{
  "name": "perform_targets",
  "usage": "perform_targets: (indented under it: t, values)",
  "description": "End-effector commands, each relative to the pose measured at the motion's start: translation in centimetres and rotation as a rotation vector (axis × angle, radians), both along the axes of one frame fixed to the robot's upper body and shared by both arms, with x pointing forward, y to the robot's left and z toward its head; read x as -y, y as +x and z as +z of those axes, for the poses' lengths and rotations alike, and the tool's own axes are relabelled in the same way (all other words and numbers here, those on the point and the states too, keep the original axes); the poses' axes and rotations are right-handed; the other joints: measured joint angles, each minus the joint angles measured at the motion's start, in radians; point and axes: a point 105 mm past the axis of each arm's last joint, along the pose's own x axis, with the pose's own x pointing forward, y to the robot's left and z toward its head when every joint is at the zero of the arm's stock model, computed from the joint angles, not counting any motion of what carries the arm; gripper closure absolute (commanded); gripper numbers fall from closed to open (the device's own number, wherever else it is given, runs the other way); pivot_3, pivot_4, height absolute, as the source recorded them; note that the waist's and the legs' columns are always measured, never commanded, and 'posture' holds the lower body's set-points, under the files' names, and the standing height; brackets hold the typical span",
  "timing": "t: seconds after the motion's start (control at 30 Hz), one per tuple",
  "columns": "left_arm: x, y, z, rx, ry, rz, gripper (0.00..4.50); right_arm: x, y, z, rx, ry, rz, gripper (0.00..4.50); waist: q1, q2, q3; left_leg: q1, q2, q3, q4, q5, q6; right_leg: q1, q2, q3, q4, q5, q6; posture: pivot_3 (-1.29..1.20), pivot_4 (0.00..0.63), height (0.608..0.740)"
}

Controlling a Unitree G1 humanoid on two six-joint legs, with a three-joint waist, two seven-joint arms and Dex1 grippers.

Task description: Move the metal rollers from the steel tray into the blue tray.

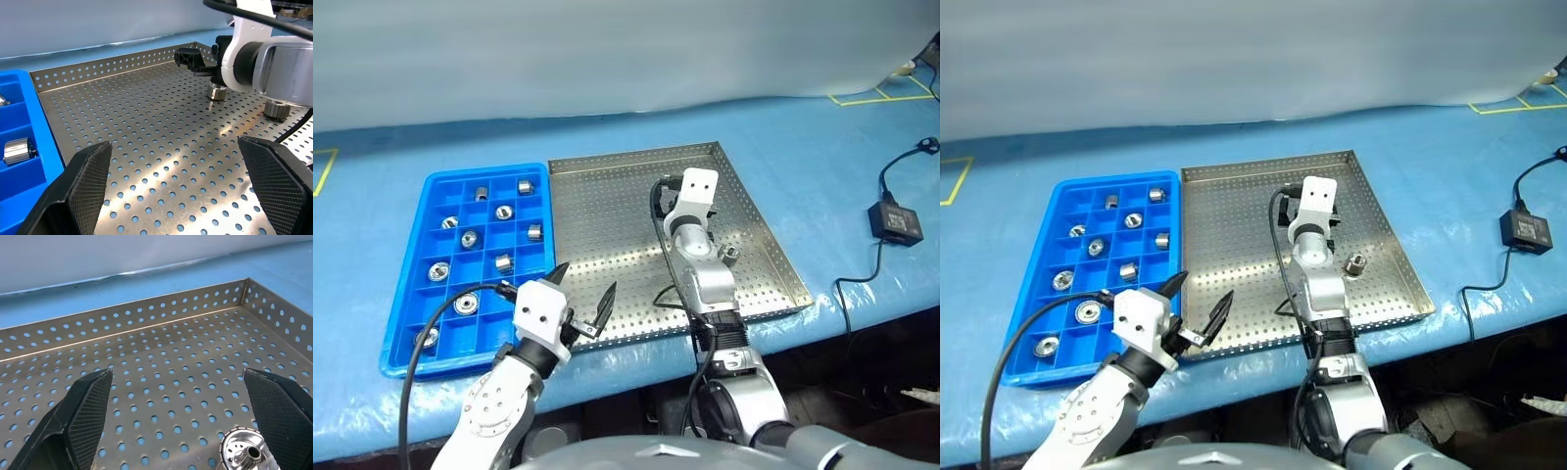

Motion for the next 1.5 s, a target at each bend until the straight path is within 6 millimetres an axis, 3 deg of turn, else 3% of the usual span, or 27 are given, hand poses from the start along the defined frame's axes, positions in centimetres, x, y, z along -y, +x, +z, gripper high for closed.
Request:
perform_targets:
  t: [0.03, 0.63, 0.93, 1.07, 1.2, 1.3, 1.5]
  values:
    - [0.1, -0.1, 0.6, 0.021, -0.014, -0.005, 0.00, -0.1, 0.7, 1.1, 0.042, 0.015, -0.058, 0.01, 0.001, 0.000, 0.000, 0.000, 0.000, 0.000, 0.000, 0.000, 0.000, 0.000, 0.000, 0.000, 0.000, 0.000, 0.000, 0.08, 0.150, 0.740]
    - [0.1, -0.1, 0.5, 0.019, -0.015, 0.005, 0.00, 0.8, 0.7, -4.1, -0.172, 0.043, -0.209, 0.01, -0.003, 0.000, 0.000, 0.001, 0.000, 0.001, 0.000, 0.000, 0.000, 0.000, 0.000, 0.001, 0.000, 0.000, 0.001, 0.09, 0.150, 0.740]
    - [0.0, -0.1, 0.5, 0.020, -0.016, 0.017, 0.00, 0.3, 0.8, -4.2, -0.177, 0.037, -0.183, 2.79, -0.001, 0.000, 0.000, 0.002, 0.000, 0.002, 0.000, 0.000, 0.000, 0.002, 0.000, 0.002, 0.000, 0.000, 0.003, 0.10, 0.150, 0.740]
    - [-0.1, 0.0, 0.9, 0.036, -0.030, 0.030, 0.00, -0.2, 0.8, -2.7, -0.135, 0.024, -0.149, 2.77, -0.001, 0.000, 0.000, 0.002, 0.000, 0.002, 0.000, 0.000, 0.000, 0.002, 0.000, 0.002, 0.000, 0.000, 0.003, 0.12, 0.150, 0.740]
    - [-0.5, 0.0, 1.5, 0.066, -0.048, 0.064, 0.00, -2.5, 1.0, 0.8, -0.022, 0.006, -0.008, 2.77, -0.001, 0.001, 0.001, 0.001, 0.000, 0.002, 0.000, 0.000, 0.000, 0.000, 0.000, 0.002, 0.000, 0.001, 0.005, 0.13, 0.150, 0.740]
    - [-1.3, -0.2, 1.3, 0.065, -0.016, 0.103, 0.00, -5.9, 0.6, 3.4, 0.071, -0.018, 0.220, 2.77, 0.001, 0.001, 0.001, 0.001, 0.000, 0.002, -0.001, 0.000, 0.001, 0.000, 0.001, 0.002, 0.000, 0.001, 0.006, 0.15, 0.150, 0.740]
    - [-3.1, -1.0, 0.7, 0.078, 0.029, 0.205, 0.00, -12.3, -1.5, 6.0, 0.166, -0.024, 0.628, 2.77, 0.016, 0.001, 0.001, 0.001, 0.001, 0.001, -0.002, -0.001, 0.002, 0.000, 0.001, 0.001, 0.000, 0.001, 0.005, 0.21, 0.150, 0.740]
